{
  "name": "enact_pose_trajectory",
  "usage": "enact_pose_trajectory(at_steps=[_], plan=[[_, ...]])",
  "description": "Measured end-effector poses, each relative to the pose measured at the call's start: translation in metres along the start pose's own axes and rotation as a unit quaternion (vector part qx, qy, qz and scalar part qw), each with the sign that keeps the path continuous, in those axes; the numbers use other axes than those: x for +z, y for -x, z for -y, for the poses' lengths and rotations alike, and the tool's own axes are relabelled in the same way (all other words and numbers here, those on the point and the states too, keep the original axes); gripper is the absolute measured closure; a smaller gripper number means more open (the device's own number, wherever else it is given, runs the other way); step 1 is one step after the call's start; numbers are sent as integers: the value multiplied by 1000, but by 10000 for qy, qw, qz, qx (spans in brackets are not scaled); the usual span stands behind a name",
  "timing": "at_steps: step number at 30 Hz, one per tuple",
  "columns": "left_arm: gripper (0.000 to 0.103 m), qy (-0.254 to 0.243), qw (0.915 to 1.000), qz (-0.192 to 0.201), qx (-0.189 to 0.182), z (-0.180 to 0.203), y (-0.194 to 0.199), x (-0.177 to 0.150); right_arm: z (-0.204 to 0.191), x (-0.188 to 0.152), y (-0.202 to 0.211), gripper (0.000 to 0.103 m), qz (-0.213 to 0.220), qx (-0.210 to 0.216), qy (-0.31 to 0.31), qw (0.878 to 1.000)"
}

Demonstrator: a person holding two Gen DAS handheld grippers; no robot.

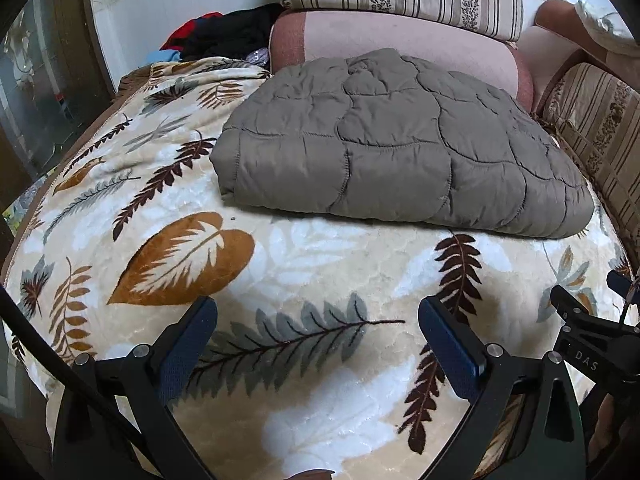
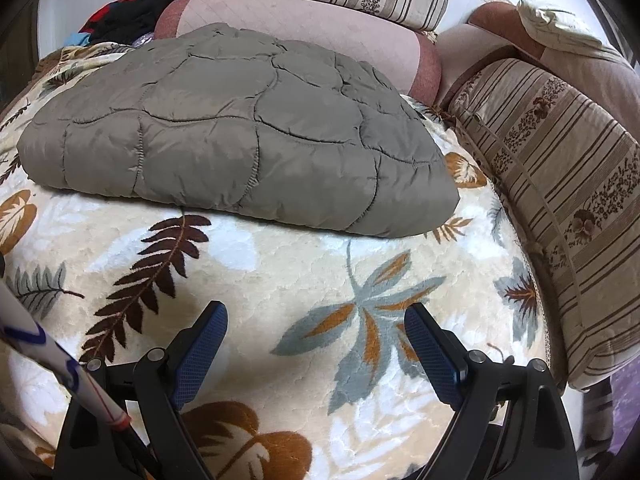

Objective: Fold large clothes

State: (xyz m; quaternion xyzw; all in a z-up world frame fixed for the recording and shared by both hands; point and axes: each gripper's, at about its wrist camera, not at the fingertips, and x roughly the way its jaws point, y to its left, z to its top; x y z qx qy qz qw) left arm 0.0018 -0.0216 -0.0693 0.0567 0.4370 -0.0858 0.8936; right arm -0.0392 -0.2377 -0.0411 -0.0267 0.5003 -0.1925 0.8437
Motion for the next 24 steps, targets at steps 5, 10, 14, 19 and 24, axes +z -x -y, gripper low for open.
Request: enact_pose_trajectory(at_steps=[5,10,14,19,24], plan=[[3,17,10000,-73,3,1,-2,-2,3,-2,-1,10,-21,34,-45,10000],[3,39,9999,-137,-9,2,-4,-4,4,-4,-3,10,-67,108,-98,9999],[3,75,9997,-221,-60,1,-6,-5,5,-6,-4,10,-117,154,-153,9997],[3,109,9995,-292,-65,0,-9,-7,8,-6,-2,10,-71,288,-261,9992],[3,111,9995,-293,-51,0,-9,-8,8,-4,5,10,71,343,-322,9989]])
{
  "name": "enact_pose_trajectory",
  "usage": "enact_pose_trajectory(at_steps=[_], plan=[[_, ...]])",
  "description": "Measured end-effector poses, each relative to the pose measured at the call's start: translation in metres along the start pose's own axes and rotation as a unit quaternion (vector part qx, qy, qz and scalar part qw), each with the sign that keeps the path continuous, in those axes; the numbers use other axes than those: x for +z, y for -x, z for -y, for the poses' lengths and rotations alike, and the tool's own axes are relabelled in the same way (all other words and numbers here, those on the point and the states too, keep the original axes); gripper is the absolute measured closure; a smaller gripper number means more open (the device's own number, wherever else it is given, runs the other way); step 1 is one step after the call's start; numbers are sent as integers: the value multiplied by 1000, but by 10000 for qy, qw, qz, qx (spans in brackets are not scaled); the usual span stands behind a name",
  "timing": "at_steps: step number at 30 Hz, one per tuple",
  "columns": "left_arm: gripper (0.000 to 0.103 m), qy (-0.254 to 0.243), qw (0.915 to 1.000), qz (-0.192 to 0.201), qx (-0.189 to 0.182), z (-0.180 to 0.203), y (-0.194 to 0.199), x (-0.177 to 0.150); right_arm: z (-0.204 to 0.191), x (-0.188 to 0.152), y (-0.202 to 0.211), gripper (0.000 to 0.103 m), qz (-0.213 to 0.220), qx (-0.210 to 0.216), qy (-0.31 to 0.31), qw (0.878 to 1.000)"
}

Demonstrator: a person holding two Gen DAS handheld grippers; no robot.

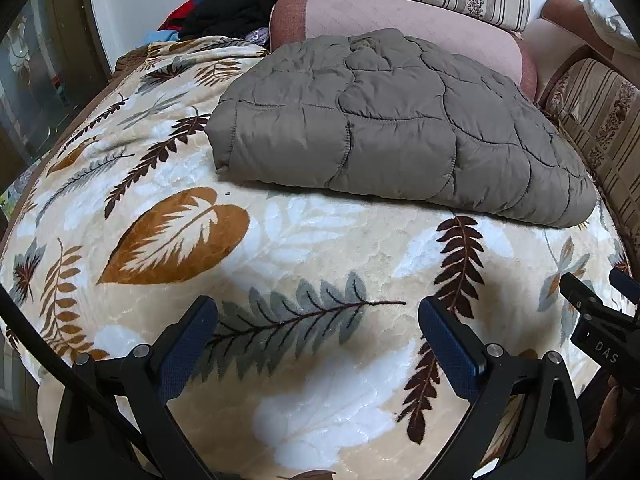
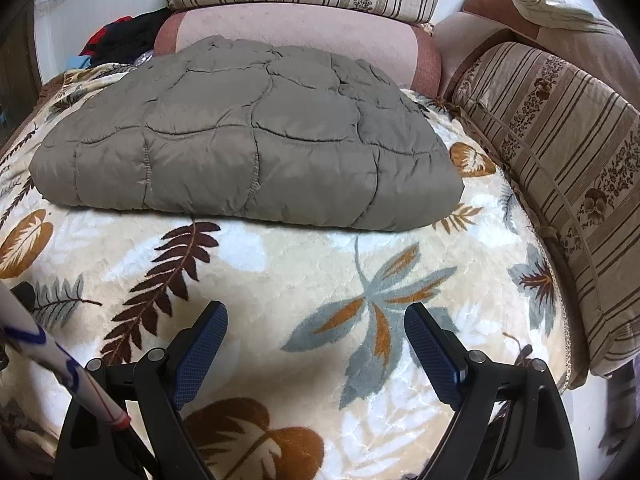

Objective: Fold large clothes

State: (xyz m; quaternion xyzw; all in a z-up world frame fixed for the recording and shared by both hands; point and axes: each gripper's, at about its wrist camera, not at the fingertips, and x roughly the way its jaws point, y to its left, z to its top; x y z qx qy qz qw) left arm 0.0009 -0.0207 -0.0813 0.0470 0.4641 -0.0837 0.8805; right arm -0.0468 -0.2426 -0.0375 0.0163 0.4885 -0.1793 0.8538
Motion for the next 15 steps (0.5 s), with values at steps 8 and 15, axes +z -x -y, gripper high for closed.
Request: enact_pose_trajectory(at_steps=[8,15], plan=[[3,83,9999,-76,-10,-5,-3,-1,-2,-3,-1,10,-67,-9,47,10000],[3,170,9998,-103,13,-11,-5,-1,-3,-2,2,10,-3,30,67,10000]])
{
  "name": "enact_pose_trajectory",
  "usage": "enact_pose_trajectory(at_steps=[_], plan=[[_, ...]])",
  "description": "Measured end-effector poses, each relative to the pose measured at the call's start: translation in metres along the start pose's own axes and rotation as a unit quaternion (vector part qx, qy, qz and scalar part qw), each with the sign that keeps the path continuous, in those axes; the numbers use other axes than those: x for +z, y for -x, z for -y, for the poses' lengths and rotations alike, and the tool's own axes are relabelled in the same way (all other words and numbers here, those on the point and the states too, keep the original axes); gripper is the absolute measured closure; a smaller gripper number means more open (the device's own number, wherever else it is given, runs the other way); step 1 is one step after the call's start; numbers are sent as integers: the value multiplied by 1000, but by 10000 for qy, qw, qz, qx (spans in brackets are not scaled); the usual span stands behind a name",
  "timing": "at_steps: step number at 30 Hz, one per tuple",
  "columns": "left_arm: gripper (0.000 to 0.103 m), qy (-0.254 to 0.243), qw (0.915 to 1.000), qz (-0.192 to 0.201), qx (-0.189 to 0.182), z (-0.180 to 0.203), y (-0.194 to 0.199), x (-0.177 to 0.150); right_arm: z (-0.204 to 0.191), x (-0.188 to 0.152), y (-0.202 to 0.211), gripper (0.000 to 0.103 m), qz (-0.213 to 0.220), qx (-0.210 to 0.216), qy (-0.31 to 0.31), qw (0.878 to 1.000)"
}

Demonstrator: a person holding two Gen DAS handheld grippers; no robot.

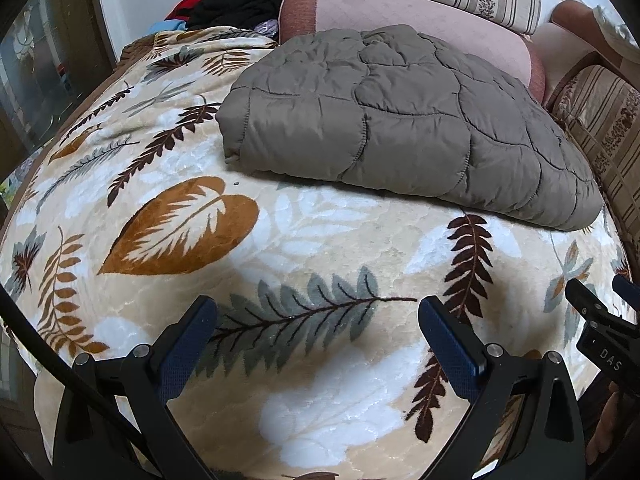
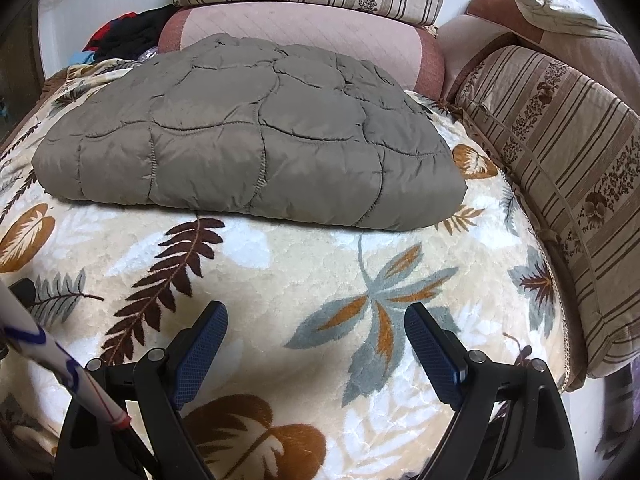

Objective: Fold large clothes

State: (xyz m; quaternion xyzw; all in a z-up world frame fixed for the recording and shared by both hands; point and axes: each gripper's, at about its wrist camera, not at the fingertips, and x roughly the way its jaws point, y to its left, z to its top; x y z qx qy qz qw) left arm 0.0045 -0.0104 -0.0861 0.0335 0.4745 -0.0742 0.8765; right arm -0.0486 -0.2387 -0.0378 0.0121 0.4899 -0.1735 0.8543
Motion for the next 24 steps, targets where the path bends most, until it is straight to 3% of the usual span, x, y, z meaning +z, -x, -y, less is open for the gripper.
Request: enact_pose_trajectory(at_steps=[24], plan=[[3,26,10000,-35,44,1,-2,0,-2,-1,-1,10,-47,63,12,10000]])
